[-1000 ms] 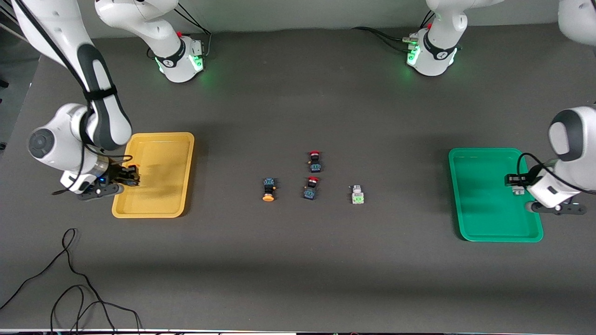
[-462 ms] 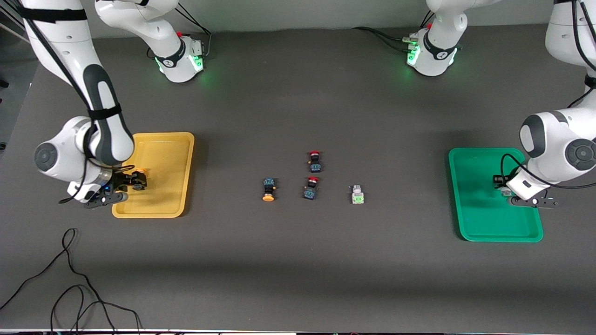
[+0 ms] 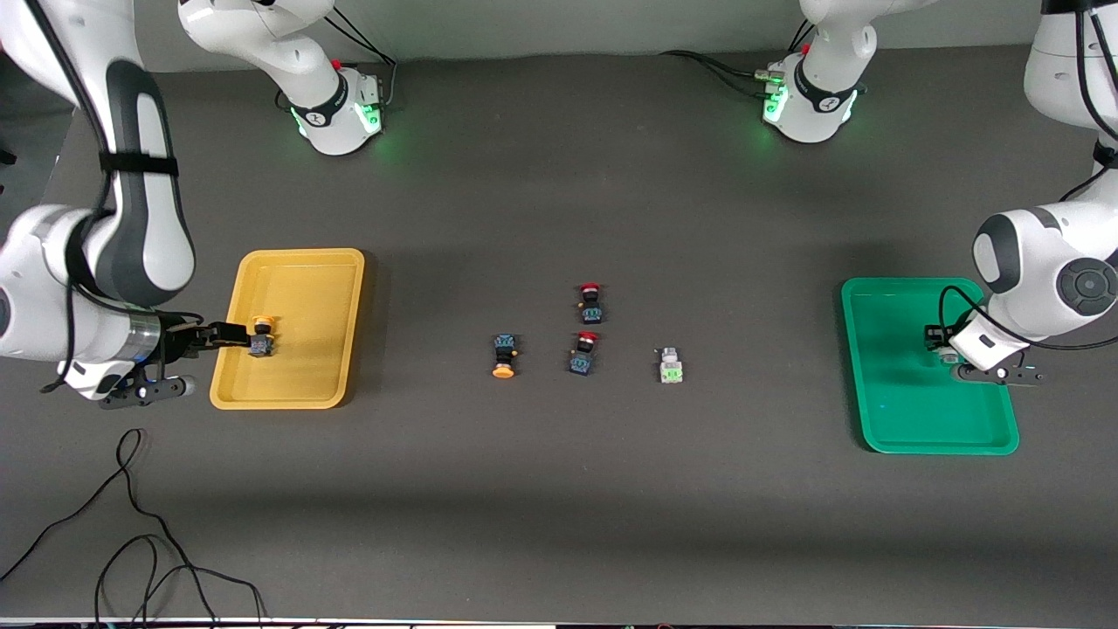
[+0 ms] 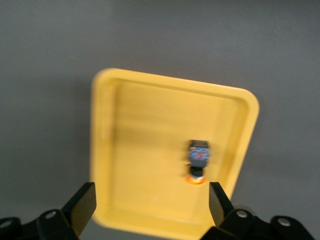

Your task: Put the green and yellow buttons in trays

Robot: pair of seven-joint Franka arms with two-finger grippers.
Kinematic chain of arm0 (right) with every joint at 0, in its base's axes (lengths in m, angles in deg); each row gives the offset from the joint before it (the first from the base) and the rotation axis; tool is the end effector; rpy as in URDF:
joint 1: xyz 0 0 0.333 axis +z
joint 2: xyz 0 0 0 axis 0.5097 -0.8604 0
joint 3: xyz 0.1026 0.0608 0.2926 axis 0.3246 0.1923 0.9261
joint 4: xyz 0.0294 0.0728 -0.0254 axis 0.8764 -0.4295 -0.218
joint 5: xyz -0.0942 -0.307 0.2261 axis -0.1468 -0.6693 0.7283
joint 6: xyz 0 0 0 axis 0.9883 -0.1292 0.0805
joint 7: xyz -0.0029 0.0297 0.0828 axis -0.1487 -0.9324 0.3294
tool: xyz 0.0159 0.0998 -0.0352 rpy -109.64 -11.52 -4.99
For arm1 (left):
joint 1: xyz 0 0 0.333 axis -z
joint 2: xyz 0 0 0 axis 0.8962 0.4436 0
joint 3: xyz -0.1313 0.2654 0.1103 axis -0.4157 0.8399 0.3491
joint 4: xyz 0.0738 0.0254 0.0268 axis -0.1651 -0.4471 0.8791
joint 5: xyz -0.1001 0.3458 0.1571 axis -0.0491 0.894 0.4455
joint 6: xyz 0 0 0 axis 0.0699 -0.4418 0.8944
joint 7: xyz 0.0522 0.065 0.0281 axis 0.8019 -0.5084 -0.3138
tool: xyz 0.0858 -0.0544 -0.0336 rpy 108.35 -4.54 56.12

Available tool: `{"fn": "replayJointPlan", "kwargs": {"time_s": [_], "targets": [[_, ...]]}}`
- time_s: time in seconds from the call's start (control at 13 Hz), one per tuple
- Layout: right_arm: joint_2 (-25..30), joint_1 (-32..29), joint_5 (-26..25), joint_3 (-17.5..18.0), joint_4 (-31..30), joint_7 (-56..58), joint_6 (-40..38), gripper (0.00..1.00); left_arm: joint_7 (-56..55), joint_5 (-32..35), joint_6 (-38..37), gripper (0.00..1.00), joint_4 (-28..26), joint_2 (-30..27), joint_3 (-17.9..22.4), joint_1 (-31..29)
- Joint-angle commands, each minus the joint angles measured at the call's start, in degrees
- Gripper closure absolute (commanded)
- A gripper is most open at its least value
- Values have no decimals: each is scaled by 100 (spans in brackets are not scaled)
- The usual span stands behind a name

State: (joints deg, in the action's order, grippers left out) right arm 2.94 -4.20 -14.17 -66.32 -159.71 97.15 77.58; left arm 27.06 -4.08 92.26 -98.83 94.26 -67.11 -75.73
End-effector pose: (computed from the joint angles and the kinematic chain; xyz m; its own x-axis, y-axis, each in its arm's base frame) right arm 0.6176 -0.0079 0.3924 0.9775 0.1149 -0.1768 0.1077 -0.9929 -0.0499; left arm 0.5564 0.1449 0.2046 0.9929 -0.0906 -0.0770 -0.0979 -0.9904 -0.0976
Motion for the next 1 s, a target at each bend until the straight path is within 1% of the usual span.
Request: {"fn": "replayJointPlan", "kwargs": {"time_s": [0.0,0.08,0.23,0.31,0.46,0.54,0.62,0.69,0.85,0.92], "targets": [[-221,894,-85,-18,430,-1484,-143,0,70,66,85,1,-56,-43,-43,-77],[-378,1220,-6,-9,597,-2126,-64,0,70,66,50,0,-56,-61,-43,-85],[-808,1923,257,-1,1114,-3217,50,0,35,13,-212,0,-21,-270,-61,-77],[-1063,2204,398,0,1404,-3570,155,0,-26,-48,-571,0,5,-463,-113,2],[-1415,2618,941,8,1609,-3993,628,0,-490,-285,-1388,0,128,-789,-341,160],[-1548,2742,1153,8,1601,-4117,979,0,-728,-321,-1679,0,216,-877,-508,248],[-1740,2970,1216,8,1531,-4240,1339,0,-1052,-330,-1908,0,321,-930,-692,310],[-1925,3059,1225,8,1417,-4433,1656,0,-1447,-339,-2084,0,453,-931,-937,362],[-2312,3322,1234,17,1075,-4602,2420,1,-2404,-347,-2174,0,655,-844,-1552,485],[-2462,3376,1234,17,890,-4611,2798,0,-2887,-374,-2148,0,821,-686,-1781,616]]}}
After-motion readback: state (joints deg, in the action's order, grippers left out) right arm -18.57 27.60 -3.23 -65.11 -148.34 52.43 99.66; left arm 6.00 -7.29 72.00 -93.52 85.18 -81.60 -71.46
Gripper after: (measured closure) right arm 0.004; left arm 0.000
